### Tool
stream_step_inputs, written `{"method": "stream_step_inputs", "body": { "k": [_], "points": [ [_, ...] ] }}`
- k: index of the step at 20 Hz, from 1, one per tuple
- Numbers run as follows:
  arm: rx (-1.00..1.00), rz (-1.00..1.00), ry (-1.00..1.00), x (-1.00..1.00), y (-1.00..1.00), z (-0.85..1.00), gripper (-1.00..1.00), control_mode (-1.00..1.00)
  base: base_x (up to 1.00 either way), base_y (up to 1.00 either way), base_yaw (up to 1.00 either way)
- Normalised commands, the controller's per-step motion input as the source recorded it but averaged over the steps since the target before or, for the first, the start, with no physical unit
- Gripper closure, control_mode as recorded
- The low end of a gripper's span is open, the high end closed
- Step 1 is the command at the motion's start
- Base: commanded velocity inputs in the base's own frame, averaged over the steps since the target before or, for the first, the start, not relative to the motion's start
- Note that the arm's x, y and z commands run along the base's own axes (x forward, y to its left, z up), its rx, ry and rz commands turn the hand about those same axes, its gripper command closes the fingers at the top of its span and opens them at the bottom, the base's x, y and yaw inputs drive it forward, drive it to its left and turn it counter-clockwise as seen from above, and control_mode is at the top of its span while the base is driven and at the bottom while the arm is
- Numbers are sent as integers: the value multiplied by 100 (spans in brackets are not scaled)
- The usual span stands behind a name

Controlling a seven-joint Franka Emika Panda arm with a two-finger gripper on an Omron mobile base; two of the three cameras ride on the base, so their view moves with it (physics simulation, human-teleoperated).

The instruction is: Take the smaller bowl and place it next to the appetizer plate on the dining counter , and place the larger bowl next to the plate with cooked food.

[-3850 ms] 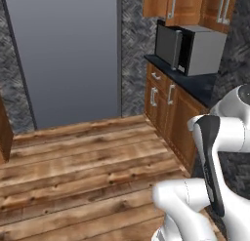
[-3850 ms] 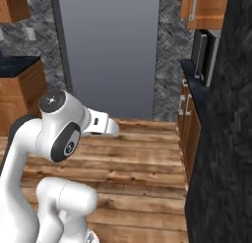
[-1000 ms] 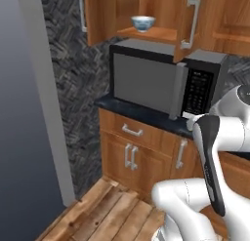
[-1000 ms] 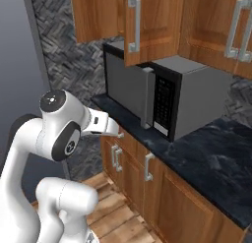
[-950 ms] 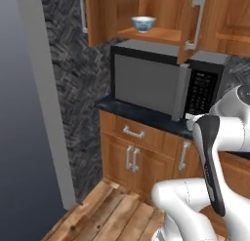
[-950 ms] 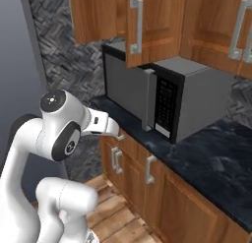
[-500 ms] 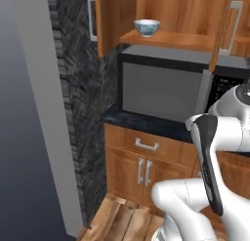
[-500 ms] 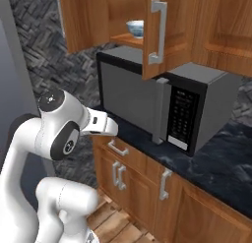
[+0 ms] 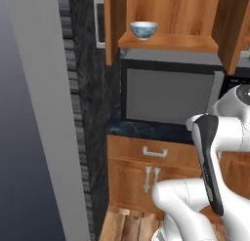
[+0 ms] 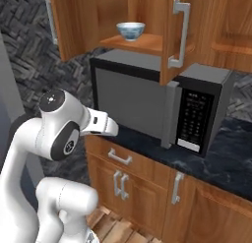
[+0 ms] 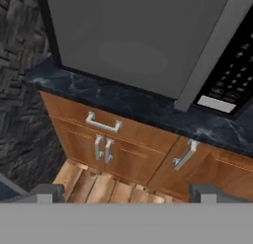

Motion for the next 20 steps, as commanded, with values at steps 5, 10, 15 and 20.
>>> {"method": "stream_step_inputs", "body": {
  "k": [5,10,15,20],
  "points": [
    [0,0,0,0,0,0,-100,100,43,2,-31],
    [0,0,0,0,0,0,-100,100,52,22,-33],
    [0,0,0,0,0,0,-100,100,40,37,-30],
    [0,0,0,0,0,0,-100,100,49,35,-16]
  ]
}}
